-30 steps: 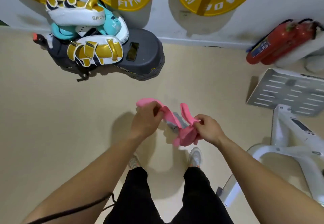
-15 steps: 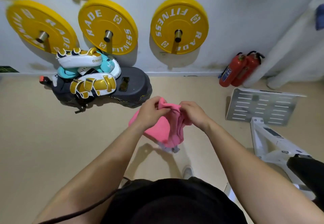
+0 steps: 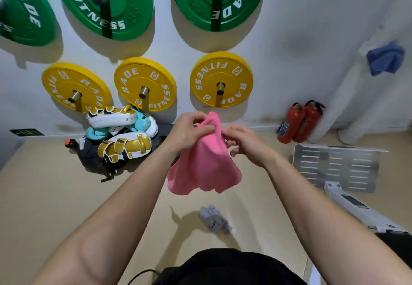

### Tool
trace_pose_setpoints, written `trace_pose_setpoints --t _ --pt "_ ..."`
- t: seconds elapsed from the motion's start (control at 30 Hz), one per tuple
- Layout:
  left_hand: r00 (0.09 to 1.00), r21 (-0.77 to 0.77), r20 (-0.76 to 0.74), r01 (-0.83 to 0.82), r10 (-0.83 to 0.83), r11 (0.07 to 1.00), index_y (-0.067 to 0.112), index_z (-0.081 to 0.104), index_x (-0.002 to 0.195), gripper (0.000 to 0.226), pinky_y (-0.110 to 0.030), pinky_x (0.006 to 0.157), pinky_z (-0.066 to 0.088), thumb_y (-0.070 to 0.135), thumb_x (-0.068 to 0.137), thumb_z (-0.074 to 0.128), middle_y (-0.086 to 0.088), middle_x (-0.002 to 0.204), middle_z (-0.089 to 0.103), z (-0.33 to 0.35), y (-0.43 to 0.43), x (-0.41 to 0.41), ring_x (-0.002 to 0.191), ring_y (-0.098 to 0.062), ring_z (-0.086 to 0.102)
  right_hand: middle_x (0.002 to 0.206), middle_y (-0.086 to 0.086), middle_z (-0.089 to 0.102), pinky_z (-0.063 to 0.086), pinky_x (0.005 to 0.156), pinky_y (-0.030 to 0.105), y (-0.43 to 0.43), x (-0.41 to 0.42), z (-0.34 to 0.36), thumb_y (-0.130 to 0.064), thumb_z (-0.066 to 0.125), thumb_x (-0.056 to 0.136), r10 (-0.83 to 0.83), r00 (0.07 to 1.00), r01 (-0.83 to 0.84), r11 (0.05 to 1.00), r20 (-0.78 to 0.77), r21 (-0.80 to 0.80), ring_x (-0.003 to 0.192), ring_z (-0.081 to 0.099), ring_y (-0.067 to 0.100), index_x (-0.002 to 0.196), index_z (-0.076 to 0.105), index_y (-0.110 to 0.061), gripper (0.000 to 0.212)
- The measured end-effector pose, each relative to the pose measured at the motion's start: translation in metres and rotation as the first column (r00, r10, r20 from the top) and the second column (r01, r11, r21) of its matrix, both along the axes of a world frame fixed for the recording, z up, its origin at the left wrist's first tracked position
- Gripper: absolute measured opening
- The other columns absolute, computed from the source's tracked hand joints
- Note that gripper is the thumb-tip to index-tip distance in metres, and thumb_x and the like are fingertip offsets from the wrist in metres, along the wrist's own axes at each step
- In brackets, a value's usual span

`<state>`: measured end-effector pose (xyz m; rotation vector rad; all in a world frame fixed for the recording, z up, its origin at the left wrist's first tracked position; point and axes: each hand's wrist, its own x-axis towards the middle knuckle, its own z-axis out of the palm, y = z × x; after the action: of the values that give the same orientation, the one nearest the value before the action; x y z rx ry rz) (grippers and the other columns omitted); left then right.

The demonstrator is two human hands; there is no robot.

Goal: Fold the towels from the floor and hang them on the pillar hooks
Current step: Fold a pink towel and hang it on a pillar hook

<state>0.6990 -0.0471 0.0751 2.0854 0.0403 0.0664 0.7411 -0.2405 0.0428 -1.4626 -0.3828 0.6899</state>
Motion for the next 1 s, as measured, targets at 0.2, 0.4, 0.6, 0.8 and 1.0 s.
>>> trace_pose_setpoints --t 0.2,0.4,0.6,0.8,1.0 --pt "0.995 0.007 0.078 -0.058 0.058 0.998 0.018 0.070 0.092 0.003 -0.007 0.068 0.041 0.015 0.092 0.070 0.011 0.081 0.067 0.012 -0.003 -0.001 0.070 0.011 0.057 0.070 -0.001 0.055 0.033 0.050 0.020 0.001 0.009 0.001 -0.018 0.069 0.089 0.051 0.983 -0.035 0.995 0.175 -0.095 0.057 0.048 0.005 0.105 0.064 -0.010 0.018" --pt "0.987 0.054 0.088 -0.140 0.135 0.989 0.018 0.073 0.094 0.004 -0.015 0.074 0.046 0.022 0.092 0.071 0.005 0.089 0.071 0.010 0.013 -0.006 0.081 0.000 0.061 0.070 0.003 0.042 0.030 0.065 0.030 0.000 0.007 -0.001 -0.039 0.072 0.082 0.100 0.959 -0.063 0.987 0.264 -0.145 0.069 0.041 0.014 0.068 0.052 0.001 0.047" --pt "0.986 0.078 0.092 -0.149 0.141 0.986 0.020 0.074 0.087 0.002 -0.025 0.074 0.047 0.022 0.088 0.074 0.008 0.080 0.070 0.004 0.021 -0.011 0.076 -0.002 0.060 0.060 -0.002 0.043 0.029 0.052 0.026 -0.004 0.013 0.001 -0.026 0.081 0.082 0.108 0.962 -0.049 0.972 0.252 -0.231 0.055 0.040 0.010 0.075 0.055 -0.014 0.029" --pt "0.994 0.007 0.060 -0.091 0.090 0.996 0.011 0.066 0.090 0.021 -0.020 0.056 0.042 0.021 0.081 0.082 0.003 0.062 0.066 0.004 0.002 -0.008 0.057 -0.004 0.054 0.080 -0.004 0.058 0.039 0.068 0.024 0.014 0.014 0.023 -0.036 0.067 0.093 0.097 0.938 -0.046 0.986 0.332 -0.158 0.075 0.052 0.007 0.083 0.065 -0.026 0.014" --pt "0.999 -0.073 0.016 -0.046 0.047 0.996 0.012 0.065 0.094 0.021 -0.020 0.060 0.046 0.019 0.082 0.080 0.004 0.070 0.071 -0.006 0.002 -0.001 0.061 -0.005 0.060 0.075 0.017 0.055 0.035 0.065 0.032 0.024 0.021 0.032 -0.019 0.062 0.094 -0.026 0.882 0.088 0.990 0.471 -0.110 0.071 0.047 0.015 0.085 0.066 -0.019 0.010"
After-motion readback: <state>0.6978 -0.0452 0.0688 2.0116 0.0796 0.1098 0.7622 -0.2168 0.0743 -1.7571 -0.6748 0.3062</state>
